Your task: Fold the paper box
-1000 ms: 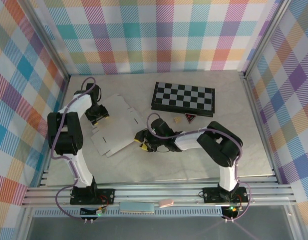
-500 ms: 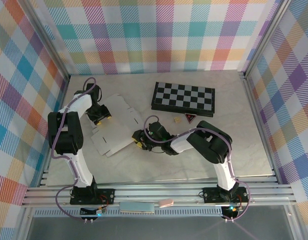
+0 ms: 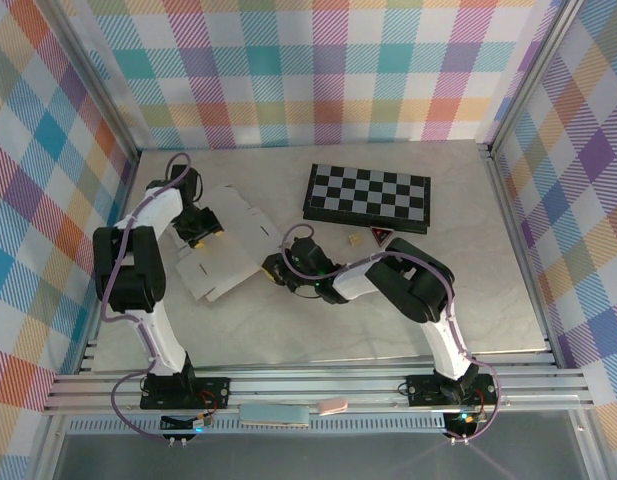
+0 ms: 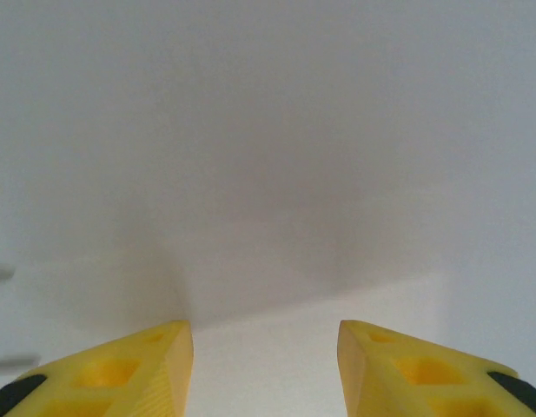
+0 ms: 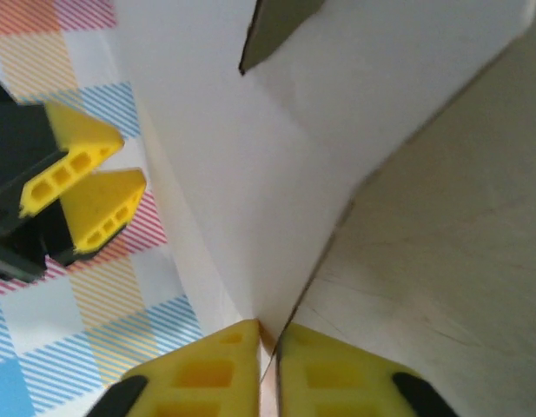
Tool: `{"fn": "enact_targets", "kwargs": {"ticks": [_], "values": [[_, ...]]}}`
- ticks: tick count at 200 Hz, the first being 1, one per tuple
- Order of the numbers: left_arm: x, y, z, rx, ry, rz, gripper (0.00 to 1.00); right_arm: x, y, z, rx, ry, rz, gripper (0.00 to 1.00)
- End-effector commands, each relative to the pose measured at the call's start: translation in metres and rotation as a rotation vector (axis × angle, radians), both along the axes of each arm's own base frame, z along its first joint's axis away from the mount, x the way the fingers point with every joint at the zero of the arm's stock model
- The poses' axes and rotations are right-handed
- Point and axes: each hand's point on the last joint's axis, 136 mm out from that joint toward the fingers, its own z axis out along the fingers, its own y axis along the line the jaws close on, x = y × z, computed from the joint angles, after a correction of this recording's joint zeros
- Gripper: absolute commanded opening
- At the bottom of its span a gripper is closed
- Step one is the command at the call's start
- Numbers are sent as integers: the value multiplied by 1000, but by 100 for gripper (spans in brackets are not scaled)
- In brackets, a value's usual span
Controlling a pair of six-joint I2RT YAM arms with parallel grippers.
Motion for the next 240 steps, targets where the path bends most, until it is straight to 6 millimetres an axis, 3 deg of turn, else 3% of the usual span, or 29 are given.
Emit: {"fn": "enact_targets", "kwargs": {"ticks": [1, 30, 56, 82, 97, 114, 151, 181, 213, 240], "values": [[10, -2, 76, 5, -200, 37, 47, 15, 6, 40, 24, -91, -23, 1], [12, -18, 136, 71, -324, 19, 47, 31, 2, 72, 25, -106, -69, 0], [12, -37, 187, 143, -447, 5, 49, 51, 0, 121, 56, -130, -100, 0], [10, -63, 263, 189, -708, -10, 51, 72, -5, 169, 88, -132, -142, 0], [3, -85, 305, 233, -826, -98, 51, 84, -11, 194, 108, -124, -169, 0], [-12, -98, 332, 270, -902, -194, 51, 96, -16, 220, 126, -124, -183, 0], [-54, -112, 344, 303, -1030, -430, 57, 123, -33, 269, 163, -126, -211, 0], [-81, -106, 347, 408, -1158, -532, 57, 139, -46, 302, 176, -127, -211, 0], [-75, -95, 315, 581, -1072, -618, 61, 147, -62, 327, 177, -119, -214, 0], [-66, -74, 309, 713, -1109, -500, 68, 150, -78, 346, 184, -118, -220, 0]]}}
